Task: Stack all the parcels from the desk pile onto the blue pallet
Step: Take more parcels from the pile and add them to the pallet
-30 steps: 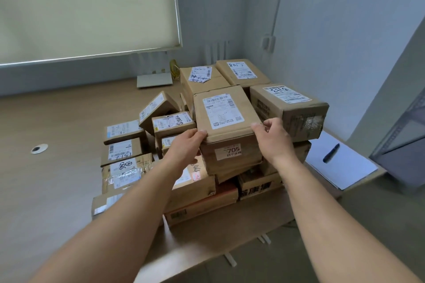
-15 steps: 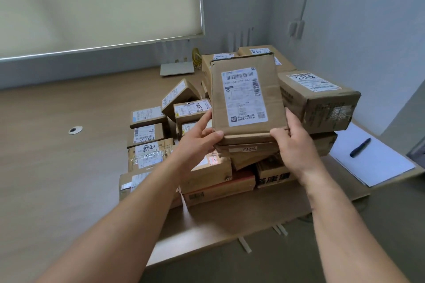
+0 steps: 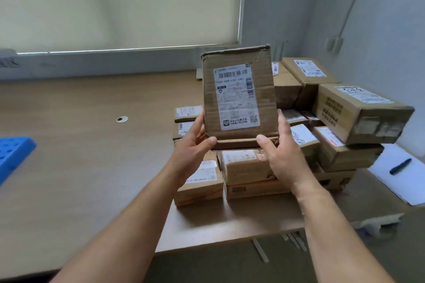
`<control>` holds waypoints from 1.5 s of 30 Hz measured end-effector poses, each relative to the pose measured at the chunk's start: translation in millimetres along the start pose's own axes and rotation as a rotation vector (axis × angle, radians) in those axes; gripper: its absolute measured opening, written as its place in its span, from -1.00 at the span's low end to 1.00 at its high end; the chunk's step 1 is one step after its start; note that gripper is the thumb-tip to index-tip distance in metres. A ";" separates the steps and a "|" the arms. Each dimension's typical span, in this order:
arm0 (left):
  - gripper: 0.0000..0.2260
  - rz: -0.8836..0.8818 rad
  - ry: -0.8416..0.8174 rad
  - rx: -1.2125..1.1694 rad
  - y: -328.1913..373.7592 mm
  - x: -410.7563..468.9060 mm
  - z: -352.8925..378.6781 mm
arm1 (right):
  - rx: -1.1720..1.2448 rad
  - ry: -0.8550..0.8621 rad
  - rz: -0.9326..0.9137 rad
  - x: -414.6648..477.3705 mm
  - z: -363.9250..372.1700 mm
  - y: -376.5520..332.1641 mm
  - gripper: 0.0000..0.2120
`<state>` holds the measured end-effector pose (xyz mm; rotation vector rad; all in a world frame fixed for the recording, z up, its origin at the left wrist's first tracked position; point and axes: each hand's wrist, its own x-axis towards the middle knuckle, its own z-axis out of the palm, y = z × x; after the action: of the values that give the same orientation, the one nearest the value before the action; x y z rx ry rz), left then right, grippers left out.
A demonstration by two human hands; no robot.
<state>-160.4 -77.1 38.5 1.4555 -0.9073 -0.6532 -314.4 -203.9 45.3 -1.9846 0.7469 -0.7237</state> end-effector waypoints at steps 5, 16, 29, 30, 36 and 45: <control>-0.38 0.014 0.062 -0.006 2.7 -32.1 -55.4 | -0.008 -0.020 -0.051 -9.0 54.3 -32.9 -0.34; -0.39 -0.011 0.238 -0.001 -12.8 -116.8 -186.7 | -0.059 -0.127 -0.143 -48.1 182.0 -106.8 -0.34; -0.40 -0.042 0.425 0.042 -27.4 -221.2 -321.9 | -0.043 -0.282 -0.270 -95.0 326.2 -175.6 -0.37; -0.40 -0.051 0.442 0.050 -30.2 -227.9 -330.1 | -0.039 -0.294 -0.280 -96.9 335.6 -179.2 -0.37; -0.43 -0.108 0.569 0.097 -41.4 -260.9 -377.7 | -0.030 -0.386 -0.316 -99.1 394.8 -195.2 -0.35; -0.38 -0.241 0.731 0.167 -64.5 -293.6 -485.5 | 0.070 -0.491 -0.320 -92.1 521.1 -227.5 -0.34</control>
<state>97.6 429.9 -11.3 1.7911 -0.2193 -0.1757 54.8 234.6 -11.1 -2.1201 0.1122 -0.4030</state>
